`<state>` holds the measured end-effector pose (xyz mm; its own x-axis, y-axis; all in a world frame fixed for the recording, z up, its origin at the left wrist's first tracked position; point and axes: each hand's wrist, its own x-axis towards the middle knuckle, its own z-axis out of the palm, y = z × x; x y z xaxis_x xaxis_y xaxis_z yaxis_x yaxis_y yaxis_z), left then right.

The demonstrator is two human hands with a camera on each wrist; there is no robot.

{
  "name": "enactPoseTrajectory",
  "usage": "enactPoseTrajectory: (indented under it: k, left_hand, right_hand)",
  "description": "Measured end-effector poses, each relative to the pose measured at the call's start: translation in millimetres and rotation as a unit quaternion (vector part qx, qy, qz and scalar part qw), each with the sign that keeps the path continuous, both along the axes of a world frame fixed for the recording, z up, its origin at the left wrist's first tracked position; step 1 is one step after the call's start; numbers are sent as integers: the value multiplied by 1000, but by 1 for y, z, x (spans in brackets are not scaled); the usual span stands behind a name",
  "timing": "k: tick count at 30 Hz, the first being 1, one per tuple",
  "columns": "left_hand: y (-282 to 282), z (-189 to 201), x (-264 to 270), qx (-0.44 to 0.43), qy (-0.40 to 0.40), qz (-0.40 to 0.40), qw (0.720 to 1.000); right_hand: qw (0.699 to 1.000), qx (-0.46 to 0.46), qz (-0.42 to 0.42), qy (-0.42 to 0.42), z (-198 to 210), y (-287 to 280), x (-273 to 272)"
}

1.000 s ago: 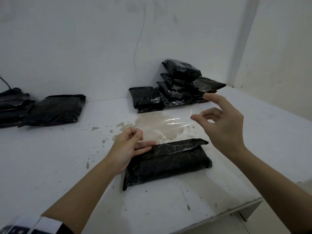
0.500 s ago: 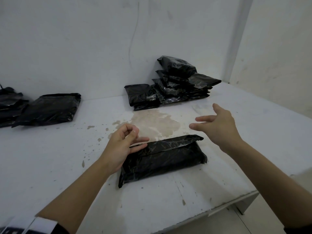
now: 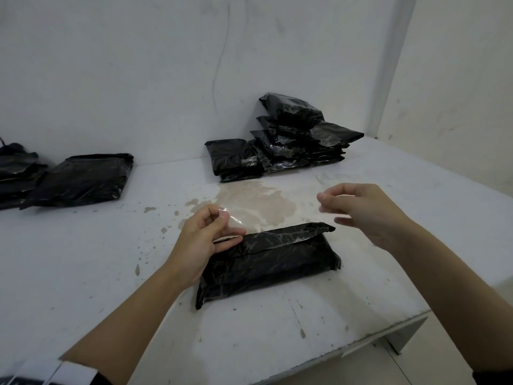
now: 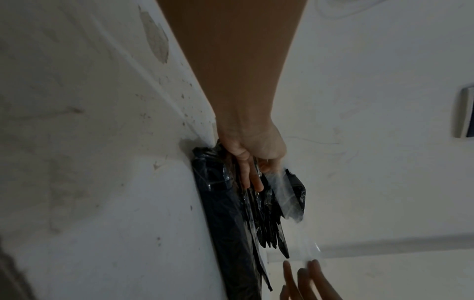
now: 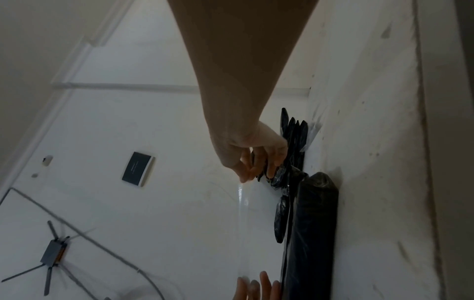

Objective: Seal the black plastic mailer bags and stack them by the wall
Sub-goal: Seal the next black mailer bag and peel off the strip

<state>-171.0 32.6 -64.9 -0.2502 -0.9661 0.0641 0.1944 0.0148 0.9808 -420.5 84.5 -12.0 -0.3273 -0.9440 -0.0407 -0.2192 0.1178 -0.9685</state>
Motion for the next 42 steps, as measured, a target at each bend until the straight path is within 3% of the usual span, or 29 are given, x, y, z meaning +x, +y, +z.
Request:
enactPoseTrajectory:
  k: [3, 6, 11, 13, 16, 18, 20, 33, 42]
  left_hand:
    - [3, 2, -2, 0, -4, 19, 1000]
    - [7, 1, -6, -22, -40, 55, 997]
    - [16, -5, -14, -84, -78, 139, 984]
    - [20, -8, -16, -132, -113, 192, 966]
    - [24, -12, -16, -225, -211, 265, 914]
    - [27, -12, -15, -243, -264, 291, 887]
    - [29, -12, -13, -235, -298, 292, 878]
    - [30, -9, 21, -110, -287, 173, 936]
    - [31, -11, 19, -131, -330, 178, 918]
  right_hand:
    - [998, 8, 19, -52, -1, 0, 4]
    - [998, 48, 6, -28, -8, 2, 8]
    - [999, 14, -32, 32, -18, 3, 16]
    - [996, 5, -45, 74, -23, 1, 18]
    - [992, 5, -54, 110, -27, -1, 20]
    - [990, 9, -49, 131, -27, -1, 21]
    - [988, 12, -41, 151, -26, -1, 22]
    - [987, -3, -28, 159, -28, 7, 23]
    - [979, -9, -53, 198, -34, 10, 31]
